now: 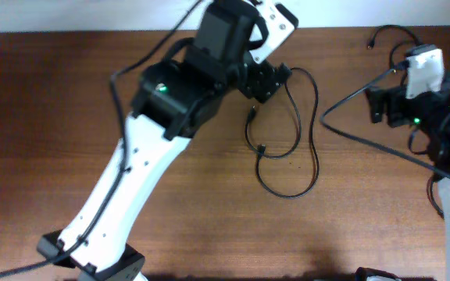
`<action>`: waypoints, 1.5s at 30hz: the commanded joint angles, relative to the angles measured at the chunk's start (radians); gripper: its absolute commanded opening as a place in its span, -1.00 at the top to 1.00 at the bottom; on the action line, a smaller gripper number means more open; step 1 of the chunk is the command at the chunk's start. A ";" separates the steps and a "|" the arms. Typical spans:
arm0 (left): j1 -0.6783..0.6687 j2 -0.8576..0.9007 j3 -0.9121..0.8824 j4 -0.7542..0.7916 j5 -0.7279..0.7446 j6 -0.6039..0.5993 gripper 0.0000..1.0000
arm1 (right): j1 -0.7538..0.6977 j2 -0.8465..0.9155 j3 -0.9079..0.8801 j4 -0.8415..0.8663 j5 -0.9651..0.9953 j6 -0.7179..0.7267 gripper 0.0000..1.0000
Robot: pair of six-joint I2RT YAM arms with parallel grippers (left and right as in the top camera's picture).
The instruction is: Untangle cables
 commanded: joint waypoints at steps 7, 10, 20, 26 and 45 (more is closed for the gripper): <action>0.001 -0.004 0.355 -0.269 -0.227 0.019 -0.98 | 0.307 0.140 0.009 -0.004 0.138 -0.053 -0.97; 0.001 -0.005 0.378 -0.320 -0.229 0.019 -0.98 | 0.352 0.212 0.009 -0.005 0.178 -0.057 -0.97; 0.035 -0.005 0.378 -0.357 -0.262 0.019 -0.98 | 0.403 0.479 0.006 -0.092 0.154 -0.053 -0.97; 0.036 -0.005 0.378 -0.357 -0.287 0.019 -0.98 | 0.537 0.488 -0.005 -0.159 0.146 0.001 -0.97; 0.036 -0.005 0.378 -0.379 -0.295 0.023 -0.98 | 0.699 0.489 -0.100 -0.190 0.144 0.004 -0.97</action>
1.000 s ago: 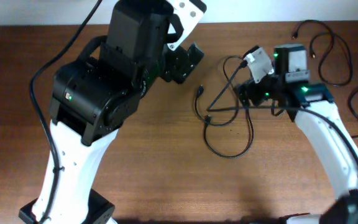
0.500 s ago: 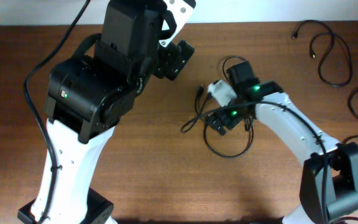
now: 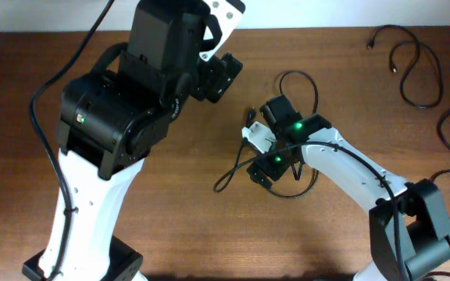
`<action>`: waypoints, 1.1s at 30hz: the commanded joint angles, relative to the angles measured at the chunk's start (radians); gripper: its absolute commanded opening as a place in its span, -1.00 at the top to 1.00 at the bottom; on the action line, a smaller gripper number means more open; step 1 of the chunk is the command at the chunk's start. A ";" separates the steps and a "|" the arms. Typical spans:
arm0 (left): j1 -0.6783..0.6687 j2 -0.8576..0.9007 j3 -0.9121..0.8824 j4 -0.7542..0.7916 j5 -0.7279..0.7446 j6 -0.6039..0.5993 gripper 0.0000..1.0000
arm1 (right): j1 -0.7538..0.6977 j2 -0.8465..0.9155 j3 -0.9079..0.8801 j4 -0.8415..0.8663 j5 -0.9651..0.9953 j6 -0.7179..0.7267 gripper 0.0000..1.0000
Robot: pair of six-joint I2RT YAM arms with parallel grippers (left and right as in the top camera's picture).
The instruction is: Untangle cables
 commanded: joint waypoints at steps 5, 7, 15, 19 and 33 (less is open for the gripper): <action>0.004 -0.002 0.017 -0.001 -0.016 0.012 -0.98 | 0.003 -0.007 -0.110 0.088 -0.003 0.016 -0.97; 0.004 -0.002 0.017 -0.001 -0.016 0.013 -0.98 | 0.004 -0.007 -0.142 0.105 -0.003 0.031 -0.97; 0.004 -0.002 0.017 -0.001 -0.016 0.013 -0.98 | 0.005 -0.007 -0.261 0.179 -0.036 0.045 -0.97; 0.004 -0.002 0.017 -0.003 -0.016 0.013 -0.97 | 0.005 -0.007 -0.288 0.190 -0.036 0.083 -0.97; 0.004 -0.002 0.017 -0.008 -0.034 0.013 -0.97 | 0.005 -0.007 -0.301 0.230 -0.058 0.086 0.92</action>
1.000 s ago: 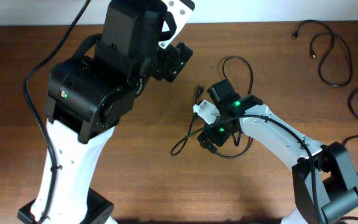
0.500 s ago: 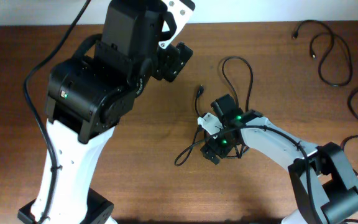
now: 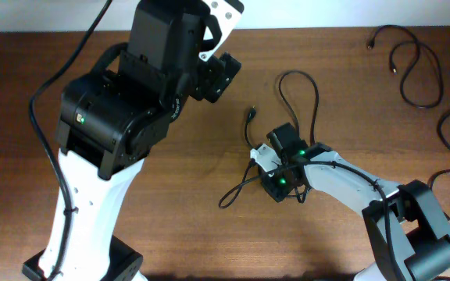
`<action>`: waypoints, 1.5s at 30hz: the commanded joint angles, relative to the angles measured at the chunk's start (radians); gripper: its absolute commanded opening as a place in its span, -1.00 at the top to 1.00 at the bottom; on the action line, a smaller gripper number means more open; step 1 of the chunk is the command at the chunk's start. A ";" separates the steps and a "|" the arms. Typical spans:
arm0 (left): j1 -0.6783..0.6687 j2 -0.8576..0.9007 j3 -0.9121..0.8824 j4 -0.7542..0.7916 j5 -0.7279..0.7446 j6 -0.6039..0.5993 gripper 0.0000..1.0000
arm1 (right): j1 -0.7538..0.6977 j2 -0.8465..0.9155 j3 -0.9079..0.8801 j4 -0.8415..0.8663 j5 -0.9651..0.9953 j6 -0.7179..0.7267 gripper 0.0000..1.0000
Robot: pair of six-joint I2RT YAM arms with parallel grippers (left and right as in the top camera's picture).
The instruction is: Untangle cables
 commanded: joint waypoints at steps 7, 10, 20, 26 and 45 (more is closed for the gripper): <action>0.004 -0.002 0.017 -0.005 -0.017 0.008 -0.97 | 0.005 0.021 -0.021 0.038 -0.016 0.006 0.92; 0.004 -0.002 0.017 -0.005 -0.018 0.008 -0.98 | -0.004 0.008 0.017 0.040 -0.013 0.010 0.92; 0.004 -0.002 0.017 -0.024 -0.018 0.008 -0.97 | -0.196 -0.063 0.255 0.009 0.055 0.039 0.92; 0.004 -0.002 0.017 -0.036 -0.017 0.008 -0.98 | -0.385 -0.063 0.388 0.010 0.054 0.058 0.92; 0.004 -0.002 0.017 -0.045 -0.017 0.008 -0.97 | -0.666 -0.060 0.417 -0.034 0.039 0.062 0.92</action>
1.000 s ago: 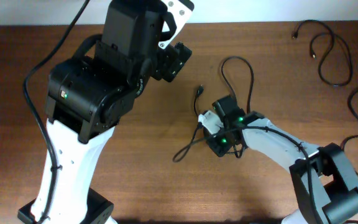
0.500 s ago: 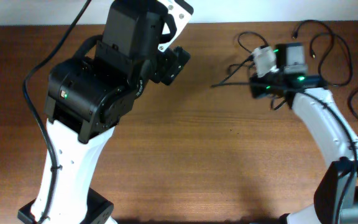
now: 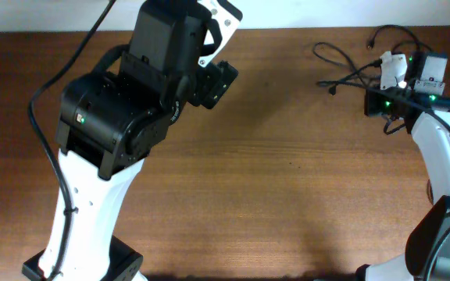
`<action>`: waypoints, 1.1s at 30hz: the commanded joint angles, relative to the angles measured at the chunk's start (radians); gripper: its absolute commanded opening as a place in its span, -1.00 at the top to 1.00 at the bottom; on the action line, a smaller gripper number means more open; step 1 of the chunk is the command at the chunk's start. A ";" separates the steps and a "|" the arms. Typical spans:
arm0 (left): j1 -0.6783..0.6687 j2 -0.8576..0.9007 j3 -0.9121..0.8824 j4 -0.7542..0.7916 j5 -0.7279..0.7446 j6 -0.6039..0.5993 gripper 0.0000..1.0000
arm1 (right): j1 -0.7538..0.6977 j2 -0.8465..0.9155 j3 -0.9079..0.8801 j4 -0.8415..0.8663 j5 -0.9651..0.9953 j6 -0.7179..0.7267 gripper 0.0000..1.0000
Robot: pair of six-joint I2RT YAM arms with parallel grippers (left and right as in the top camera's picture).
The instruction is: Untangle cables
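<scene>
A thin black cable (image 3: 344,65) is bunched at the table's far right, its loops spreading left and one plug end (image 3: 331,89) pointing down-left. My right gripper (image 3: 373,100) is right beside that bunch, and the strands run in under its wrist; it looks shut on the cable, though the fingers are mostly hidden by the arm. High over the left half my left gripper (image 3: 223,81) holds nothing, and how its jaws stand does not show from above.
Another black cable (image 3: 395,33) lies at the back right edge, partly under the right arm. The bulky left arm (image 3: 123,117) covers much of the left side. The brown table top (image 3: 272,179) ends at a white wall at the back.
The right gripper was over the tangled cable at the table's centre; now it is at the far right and the cable is there with it. The left arm has stayed put.
At first the left gripper was at the looped cable in the centre and the right arm stood at the far right. Then the left arm was back at the left and the right gripper was on the cable, whose loops shifted. Now the cable is at the right.
</scene>
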 commanded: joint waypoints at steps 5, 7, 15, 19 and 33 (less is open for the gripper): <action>0.004 -0.002 0.016 0.004 -0.014 0.018 -0.97 | 0.010 -0.020 0.021 -0.184 0.010 0.012 0.92; 0.004 -0.002 0.016 0.002 -0.018 0.021 -0.98 | 0.002 -0.020 0.018 -0.220 0.024 0.012 0.92; 0.004 -0.002 0.017 -0.001 -0.022 0.024 -0.98 | -0.034 -0.020 0.017 -0.383 0.163 0.046 0.92; 0.004 -0.002 0.017 -0.001 -0.022 0.024 -0.98 | -0.039 -0.021 0.017 -0.415 0.164 0.051 0.92; 0.004 -0.002 0.017 0.018 -0.021 0.024 -0.97 | -0.038 -0.021 0.017 -0.509 0.203 0.099 0.92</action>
